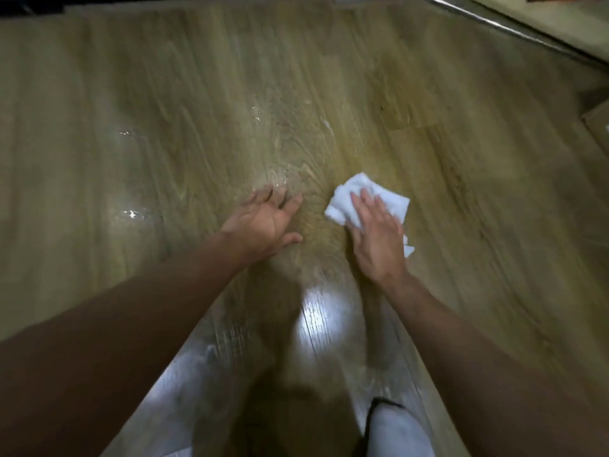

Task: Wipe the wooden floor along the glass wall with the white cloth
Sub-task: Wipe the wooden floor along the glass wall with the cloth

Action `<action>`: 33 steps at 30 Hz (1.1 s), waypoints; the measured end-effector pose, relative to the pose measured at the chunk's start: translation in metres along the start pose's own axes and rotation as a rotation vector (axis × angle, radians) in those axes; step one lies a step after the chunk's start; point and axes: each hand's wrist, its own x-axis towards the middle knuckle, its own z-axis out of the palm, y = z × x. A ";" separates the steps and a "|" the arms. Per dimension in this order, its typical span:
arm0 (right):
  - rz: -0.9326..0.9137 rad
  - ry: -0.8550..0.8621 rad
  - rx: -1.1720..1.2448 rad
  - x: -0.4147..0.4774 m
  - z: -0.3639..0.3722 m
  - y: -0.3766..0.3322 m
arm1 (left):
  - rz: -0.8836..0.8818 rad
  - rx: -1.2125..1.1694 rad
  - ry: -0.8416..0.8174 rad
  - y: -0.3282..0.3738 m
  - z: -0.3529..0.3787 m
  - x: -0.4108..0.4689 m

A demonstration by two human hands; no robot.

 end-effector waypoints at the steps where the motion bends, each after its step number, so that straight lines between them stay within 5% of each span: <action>1: -0.064 -0.036 0.009 -0.018 0.000 0.004 | 0.011 0.007 -0.018 0.001 0.000 -0.005; 5: -0.162 0.004 -0.005 -0.056 -0.024 0.061 | 0.112 0.004 -0.054 0.008 0.003 -0.014; 11: 0.258 0.068 -0.077 -0.004 -0.016 0.017 | 0.156 0.043 -0.018 0.007 0.012 -0.024; 17: -0.169 -0.095 0.017 -0.076 -0.002 -0.002 | 0.150 0.047 -0.016 0.012 0.009 -0.021; 24: 0.073 -0.070 0.083 -0.065 -0.034 0.019 | 0.156 0.078 -0.053 0.018 0.010 -0.030; 27: 0.215 -0.156 -0.110 -0.049 -0.033 -0.014 | 0.134 0.076 -0.040 0.023 0.012 -0.052; 33: -0.060 -0.241 -0.260 -0.090 0.003 -0.056 | 0.202 0.015 -0.097 -0.001 0.028 -0.102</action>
